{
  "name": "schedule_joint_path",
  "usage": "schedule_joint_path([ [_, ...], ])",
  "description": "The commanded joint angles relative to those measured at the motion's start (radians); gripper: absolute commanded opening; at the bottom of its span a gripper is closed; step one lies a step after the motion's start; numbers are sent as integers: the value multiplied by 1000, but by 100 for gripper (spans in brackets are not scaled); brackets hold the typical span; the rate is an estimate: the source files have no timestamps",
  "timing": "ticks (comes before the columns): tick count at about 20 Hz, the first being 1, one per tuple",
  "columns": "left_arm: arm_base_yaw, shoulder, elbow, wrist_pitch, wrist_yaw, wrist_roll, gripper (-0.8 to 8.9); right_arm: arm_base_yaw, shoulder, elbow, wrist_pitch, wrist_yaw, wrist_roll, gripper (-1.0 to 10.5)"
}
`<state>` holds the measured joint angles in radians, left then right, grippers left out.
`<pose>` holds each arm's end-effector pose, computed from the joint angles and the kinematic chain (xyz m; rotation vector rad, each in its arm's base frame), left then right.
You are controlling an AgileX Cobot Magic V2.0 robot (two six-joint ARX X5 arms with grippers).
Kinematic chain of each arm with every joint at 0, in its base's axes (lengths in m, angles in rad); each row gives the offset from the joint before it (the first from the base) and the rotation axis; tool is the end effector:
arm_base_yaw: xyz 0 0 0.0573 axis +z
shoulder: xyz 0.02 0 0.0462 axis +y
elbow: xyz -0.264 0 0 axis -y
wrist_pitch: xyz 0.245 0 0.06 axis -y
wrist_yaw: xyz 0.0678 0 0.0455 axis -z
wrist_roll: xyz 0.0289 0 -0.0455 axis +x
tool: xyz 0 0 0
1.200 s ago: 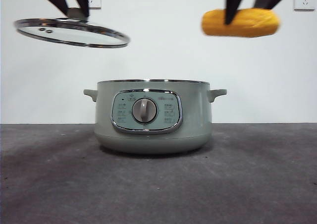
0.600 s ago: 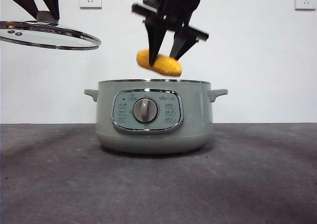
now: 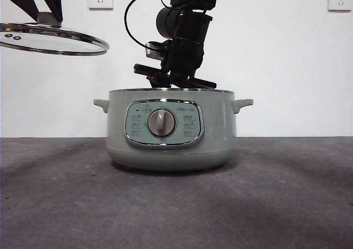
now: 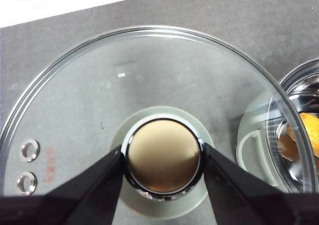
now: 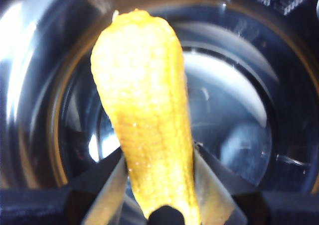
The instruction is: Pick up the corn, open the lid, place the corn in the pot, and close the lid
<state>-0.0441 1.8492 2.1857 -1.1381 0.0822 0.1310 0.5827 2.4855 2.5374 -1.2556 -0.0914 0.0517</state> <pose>0.3707 -0.0187 0.4255 0.1085 0.7928 -0.1718 0.4206 0.2803 0.2470 -0.2539 1.2010 0.5579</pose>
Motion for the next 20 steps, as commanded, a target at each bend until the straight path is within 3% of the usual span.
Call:
schedule_joint_path([
  [1,2,-25,10,28,7,11,-13,7,52,-1,-17,17,-11,-12],
  [5,6,-25,10,17,7,12,-13,20,71,-1,-24,24,-29,-11],
  [6,6,-25,10,16,12,11,-13,21,71,-1,-25,22,-29,43],
  [7,9,-25,10,17,28,11,-13,21,71,-1,-29,21,-28,191],
  [8,12,-25,10,16,33,11,-13,21,71,-1,-32,21,-25,425],
  [9,13,-25,10,14,33,11,-13,21,70,0,-31,21,-8,552],
  [10,13,-25,10,13,34,11,-13,21,70,3,-32,21,5,570],
  [14,13,-25,10,14,77,11,-13,29,68,183,-123,60,19,567],
  [17,13,-25,10,7,80,11,-13,50,23,347,-123,88,78,557],
  [20,9,-25,10,-2,83,7,-13,53,-71,370,-127,103,111,295],
])
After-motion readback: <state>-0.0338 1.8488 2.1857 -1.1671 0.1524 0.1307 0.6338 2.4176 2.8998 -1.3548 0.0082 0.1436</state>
